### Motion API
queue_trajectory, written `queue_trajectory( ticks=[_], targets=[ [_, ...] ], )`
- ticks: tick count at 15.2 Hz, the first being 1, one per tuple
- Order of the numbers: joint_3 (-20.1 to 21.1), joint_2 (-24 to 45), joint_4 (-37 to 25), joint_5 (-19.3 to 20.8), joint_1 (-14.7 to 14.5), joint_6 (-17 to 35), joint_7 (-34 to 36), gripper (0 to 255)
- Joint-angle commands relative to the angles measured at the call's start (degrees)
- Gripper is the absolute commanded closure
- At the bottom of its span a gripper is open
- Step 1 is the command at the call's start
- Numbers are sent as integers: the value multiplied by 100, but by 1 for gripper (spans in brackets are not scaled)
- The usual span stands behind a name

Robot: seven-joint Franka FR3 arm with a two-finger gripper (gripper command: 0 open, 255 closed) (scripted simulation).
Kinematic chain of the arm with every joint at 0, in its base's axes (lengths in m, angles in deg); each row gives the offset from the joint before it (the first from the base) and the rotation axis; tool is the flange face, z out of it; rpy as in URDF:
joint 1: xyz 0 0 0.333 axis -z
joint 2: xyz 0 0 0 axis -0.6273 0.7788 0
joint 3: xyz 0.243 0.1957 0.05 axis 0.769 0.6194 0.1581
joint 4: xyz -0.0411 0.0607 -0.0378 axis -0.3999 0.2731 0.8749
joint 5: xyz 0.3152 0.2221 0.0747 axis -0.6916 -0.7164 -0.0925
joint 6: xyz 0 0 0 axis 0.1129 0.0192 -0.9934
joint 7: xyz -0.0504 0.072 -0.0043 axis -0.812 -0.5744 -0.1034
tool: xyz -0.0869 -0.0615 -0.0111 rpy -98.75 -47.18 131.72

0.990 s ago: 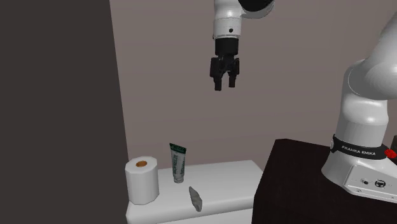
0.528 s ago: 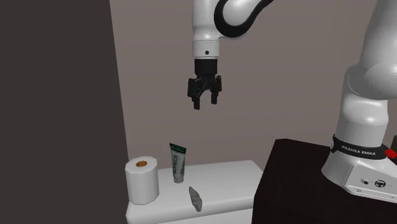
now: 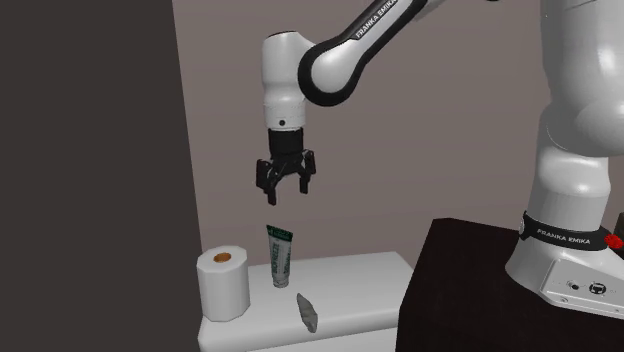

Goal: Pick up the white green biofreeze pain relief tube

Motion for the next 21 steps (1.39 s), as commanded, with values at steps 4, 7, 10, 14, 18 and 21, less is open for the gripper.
queue_trajectory(
  ticks=[4, 7, 10, 14, 18, 21],
  targets=[
    [-241, 1145, -897, 564, -319, 144, 674, 0],
    [-325, 1434, -1058, 682, -406, 256, 799, 0],
    [-379, 1600, -1054, 764, -443, 418, 862, 0],
    [-427, 1747, -1059, 835, -478, 554, 916, 0],
    [-427, 1747, -1063, 834, -476, 551, 913, 255],
    [-427, 1747, -1063, 834, -476, 550, 914, 255]
  ],
)
